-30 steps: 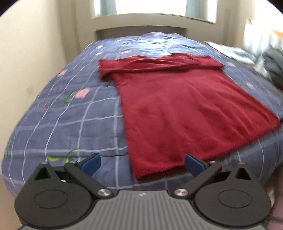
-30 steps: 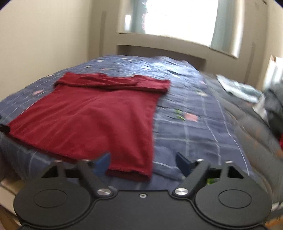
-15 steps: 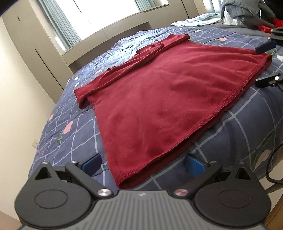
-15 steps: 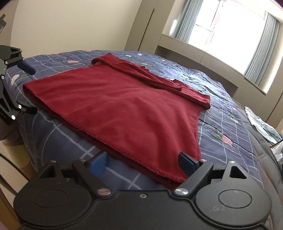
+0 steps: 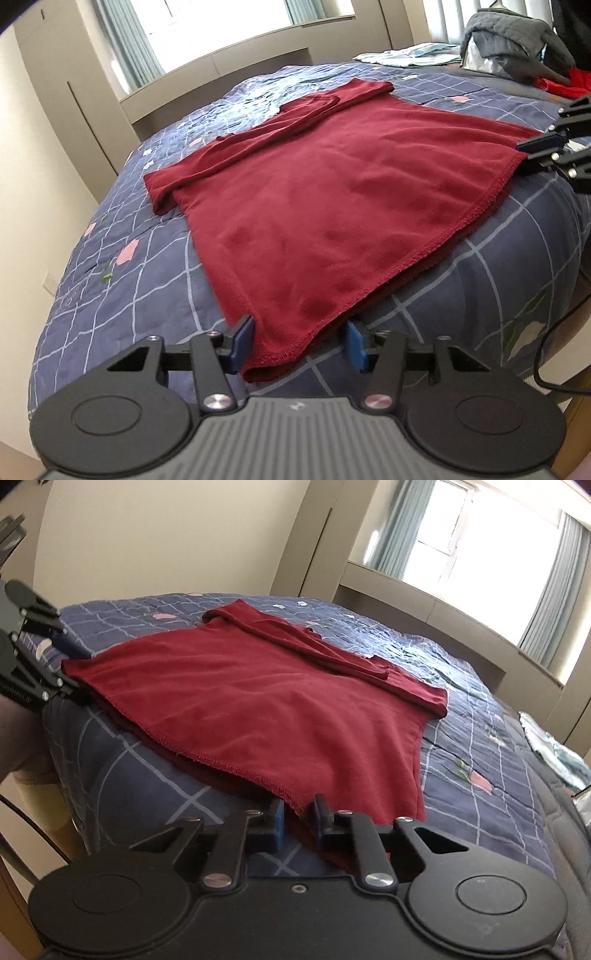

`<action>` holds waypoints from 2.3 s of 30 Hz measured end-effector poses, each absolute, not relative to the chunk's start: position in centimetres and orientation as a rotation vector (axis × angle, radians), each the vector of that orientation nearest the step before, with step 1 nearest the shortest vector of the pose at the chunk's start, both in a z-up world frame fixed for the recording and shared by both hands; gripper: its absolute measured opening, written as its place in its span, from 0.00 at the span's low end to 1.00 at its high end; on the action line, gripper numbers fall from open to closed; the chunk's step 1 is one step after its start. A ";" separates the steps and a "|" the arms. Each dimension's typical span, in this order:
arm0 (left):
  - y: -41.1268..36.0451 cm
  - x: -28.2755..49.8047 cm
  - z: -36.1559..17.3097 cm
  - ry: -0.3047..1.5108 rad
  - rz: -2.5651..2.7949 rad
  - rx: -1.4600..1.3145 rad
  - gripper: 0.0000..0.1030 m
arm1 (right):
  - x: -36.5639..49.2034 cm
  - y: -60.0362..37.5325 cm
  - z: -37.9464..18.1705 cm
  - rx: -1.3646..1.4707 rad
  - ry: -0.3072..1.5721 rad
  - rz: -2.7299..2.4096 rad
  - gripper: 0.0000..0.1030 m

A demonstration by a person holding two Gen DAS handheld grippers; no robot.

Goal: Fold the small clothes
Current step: 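Lift the hem with both grippers and fold it over toward the collar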

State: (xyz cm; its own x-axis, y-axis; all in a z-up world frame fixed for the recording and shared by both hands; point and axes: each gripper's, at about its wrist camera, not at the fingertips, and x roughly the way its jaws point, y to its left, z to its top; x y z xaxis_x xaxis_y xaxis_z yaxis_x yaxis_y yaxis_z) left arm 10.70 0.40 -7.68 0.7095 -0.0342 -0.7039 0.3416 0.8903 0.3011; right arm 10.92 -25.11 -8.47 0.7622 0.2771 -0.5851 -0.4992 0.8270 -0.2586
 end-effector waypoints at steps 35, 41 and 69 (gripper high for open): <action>-1.4 10.0 -8.3 0.670 -0.239 0.681 0.04 | 11.3 -27.2 -9.6 -0.522 0.511 0.361 0.19; -0.5 10.8 -5.5 0.676 -0.227 0.558 0.04 | 11.0 -28.0 -8.1 -0.538 0.468 0.387 0.12; 3.6 43.8 6.6 0.723 -0.152 0.359 0.04 | 41.3 -25.2 4.5 -0.583 0.404 0.457 0.10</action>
